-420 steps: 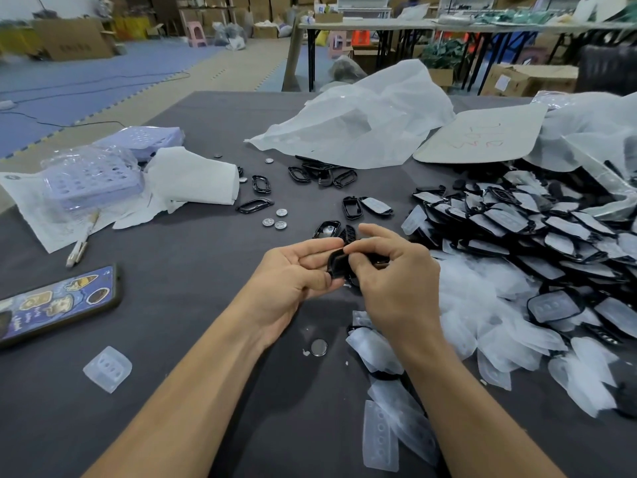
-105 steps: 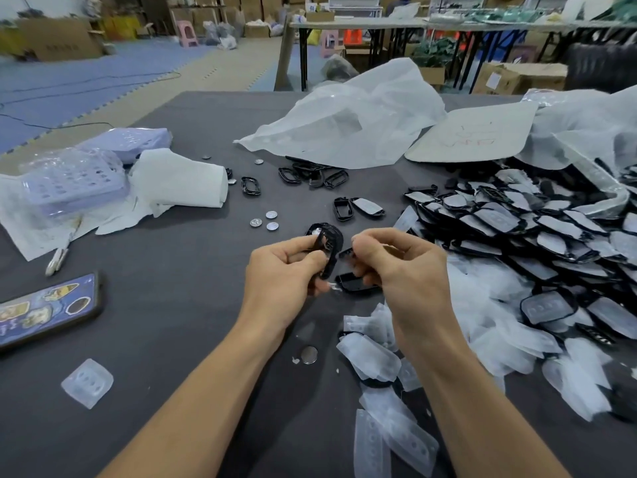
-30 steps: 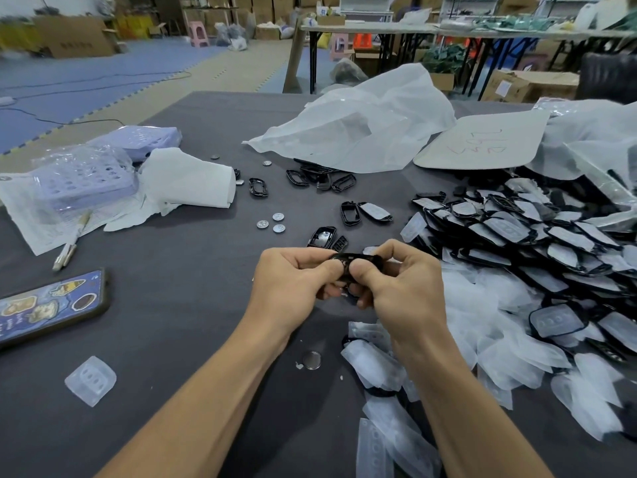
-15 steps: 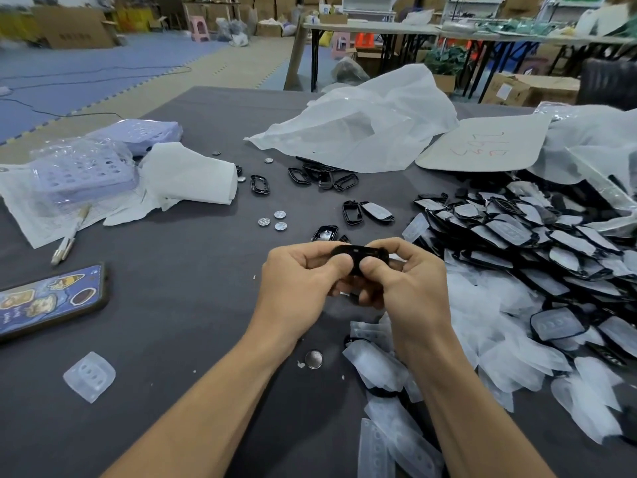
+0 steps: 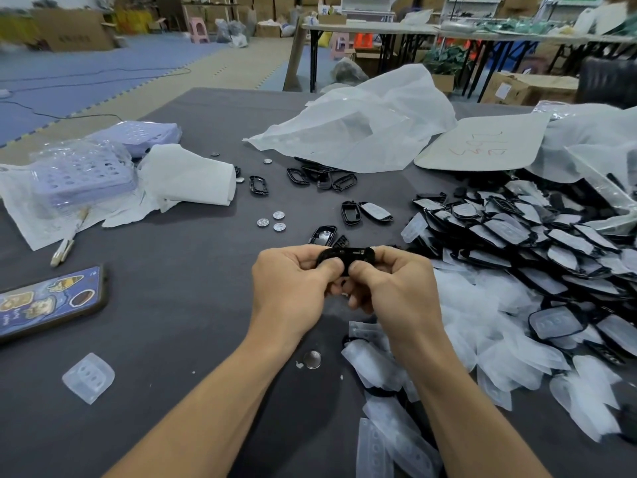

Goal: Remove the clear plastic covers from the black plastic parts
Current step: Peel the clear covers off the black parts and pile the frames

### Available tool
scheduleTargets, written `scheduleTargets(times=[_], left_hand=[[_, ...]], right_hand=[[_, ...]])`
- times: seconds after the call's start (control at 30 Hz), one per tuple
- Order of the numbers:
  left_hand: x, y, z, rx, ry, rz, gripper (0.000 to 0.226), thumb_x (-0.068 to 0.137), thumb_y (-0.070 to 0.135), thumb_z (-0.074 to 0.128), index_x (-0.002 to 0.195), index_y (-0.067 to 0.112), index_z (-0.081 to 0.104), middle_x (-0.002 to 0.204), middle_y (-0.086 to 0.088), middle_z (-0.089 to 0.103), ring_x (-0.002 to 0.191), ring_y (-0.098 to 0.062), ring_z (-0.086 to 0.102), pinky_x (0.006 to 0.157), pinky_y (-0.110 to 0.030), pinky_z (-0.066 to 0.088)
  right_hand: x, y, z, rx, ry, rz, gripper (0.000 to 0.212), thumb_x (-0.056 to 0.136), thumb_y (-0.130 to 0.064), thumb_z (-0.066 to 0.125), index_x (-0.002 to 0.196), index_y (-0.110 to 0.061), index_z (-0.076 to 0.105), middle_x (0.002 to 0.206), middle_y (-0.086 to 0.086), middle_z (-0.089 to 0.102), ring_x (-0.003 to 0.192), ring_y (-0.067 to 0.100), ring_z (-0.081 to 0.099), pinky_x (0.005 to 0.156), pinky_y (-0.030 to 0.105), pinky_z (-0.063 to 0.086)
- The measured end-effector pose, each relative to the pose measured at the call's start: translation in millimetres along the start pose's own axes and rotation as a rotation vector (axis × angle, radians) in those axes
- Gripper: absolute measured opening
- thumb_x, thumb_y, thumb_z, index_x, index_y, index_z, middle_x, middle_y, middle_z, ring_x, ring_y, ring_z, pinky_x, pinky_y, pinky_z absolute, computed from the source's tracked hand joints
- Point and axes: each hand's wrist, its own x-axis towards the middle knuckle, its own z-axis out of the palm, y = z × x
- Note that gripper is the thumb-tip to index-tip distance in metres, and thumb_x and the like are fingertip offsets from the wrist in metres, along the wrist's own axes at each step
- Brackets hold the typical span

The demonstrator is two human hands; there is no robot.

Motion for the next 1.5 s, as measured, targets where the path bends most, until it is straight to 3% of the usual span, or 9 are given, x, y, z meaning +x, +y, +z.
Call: scheduleTargets(times=[0.17,0.37,0.5,0.67,0.8,0.9,1.1,1.23,1.5], left_hand=[[-5.4,-2.9,-0.4,0.063,0.073,0.031,0.018,0.077,0.019,0.072,0.082,0.032,0.083,0.063,0.000,0.076,0.059,-0.019,0.075,0.072,-0.041,0.064],[5.7,-9.7,-8.3,0.071,0.047,-0.048,0.023,0.083,0.014,0.076,0.079,0.036,0.082,0.062,-0.003,0.074,0.054,-0.015,0.069,0.059,-0.026,0.051],[54.7,-15.4,-40.8,-0.008,0.342,-0.171,0.015,0.082,0.007,0.075,0.073,0.017,0.081,0.060,-0.004,0.074,0.052,-0.015,0.070,0.061,-0.028,0.057],[114.8,-23.6,-58.5,0.137,0.467,-0.182,0.014,0.074,0.017,0.069,0.061,0.020,0.076,0.056,-0.004,0.071,0.062,-0.022,0.070,0.073,-0.037,0.060],[151.2,-23.7,-53.3,0.396,0.454,-0.115,0.011,0.073,0.025,0.066,0.069,0.021,0.075,0.056,-0.002,0.067,0.067,-0.024,0.065,0.059,-0.030,0.049],[165.3,-22.8,-55.3,0.478,0.397,-0.108,0.012,0.070,0.027,0.064,0.074,0.032,0.074,0.056,0.000,0.066,0.062,-0.026,0.065,0.054,-0.030,0.050],[165.3,-22.2,-54.2,0.454,0.313,-0.148,0.012,0.068,0.030,0.064,0.076,0.029,0.073,0.058,-0.004,0.067,0.065,-0.030,0.067,0.060,-0.040,0.059],[162.2,-20.1,-53.9,0.399,0.312,-0.147,0.025,0.073,0.030,0.068,0.076,0.055,0.072,0.054,0.014,0.067,0.064,-0.014,0.068,0.057,-0.027,0.046],[155.4,-12.4,-67.6,0.251,0.430,-0.232,0.019,0.063,0.030,0.066,0.065,0.046,0.074,0.054,0.011,0.068,0.073,-0.022,0.071,0.064,-0.031,0.052]], right_hand=[[-4.0,0.0,3.5,-0.056,0.015,0.049,0.014,0.089,-0.008,0.067,0.075,-0.006,0.069,0.058,0.009,0.070,0.040,0.018,0.058,0.045,0.025,0.045],[-2.9,-10.9,-0.6,-0.309,-0.004,0.033,0.025,0.094,-0.018,0.063,0.071,-0.015,0.071,0.060,0.001,0.071,0.048,0.017,0.065,0.057,0.038,0.057],[36.7,-38.3,-0.3,-0.552,0.181,-0.135,0.024,0.091,-0.018,0.057,0.078,-0.023,0.076,0.070,-0.007,0.073,0.071,0.020,0.069,0.069,0.034,0.056],[165.0,-49.9,10.5,-1.097,-0.104,-0.036,0.021,0.089,-0.007,0.051,0.068,-0.009,0.055,0.078,0.011,0.054,0.085,0.034,0.055,0.073,0.035,0.043],[236.8,-26.6,31.9,-1.330,-0.290,-0.027,0.031,0.097,-0.007,0.048,0.066,-0.008,0.045,0.098,0.015,0.060,0.087,0.032,0.052,0.071,0.032,0.038],[276.3,-11.6,45.1,-1.131,-0.179,-0.020,0.014,0.095,-0.015,0.050,0.094,-0.004,0.059,0.121,0.021,0.064,0.104,0.035,0.058,0.078,0.030,0.038],[321.7,-10.0,84.5,-0.816,-0.247,0.014,0.076,0.086,-0.056,0.062,0.150,-0.023,0.040,0.153,0.004,0.049,0.140,0.031,0.045,0.113,0.040,0.037],[331.3,-1.9,107.3,-1.073,-0.389,-0.173,0.079,0.086,-0.064,0.063,0.155,-0.034,0.039,0.162,0.001,0.038,0.148,0.026,0.035,0.119,0.043,0.031],[280.7,-12.0,82.1,-0.823,-0.897,-0.231,0.050,0.090,-0.028,0.072,0.139,-0.031,0.064,0.146,-0.014,0.054,0.139,0.003,0.045,0.111,0.015,0.031]])
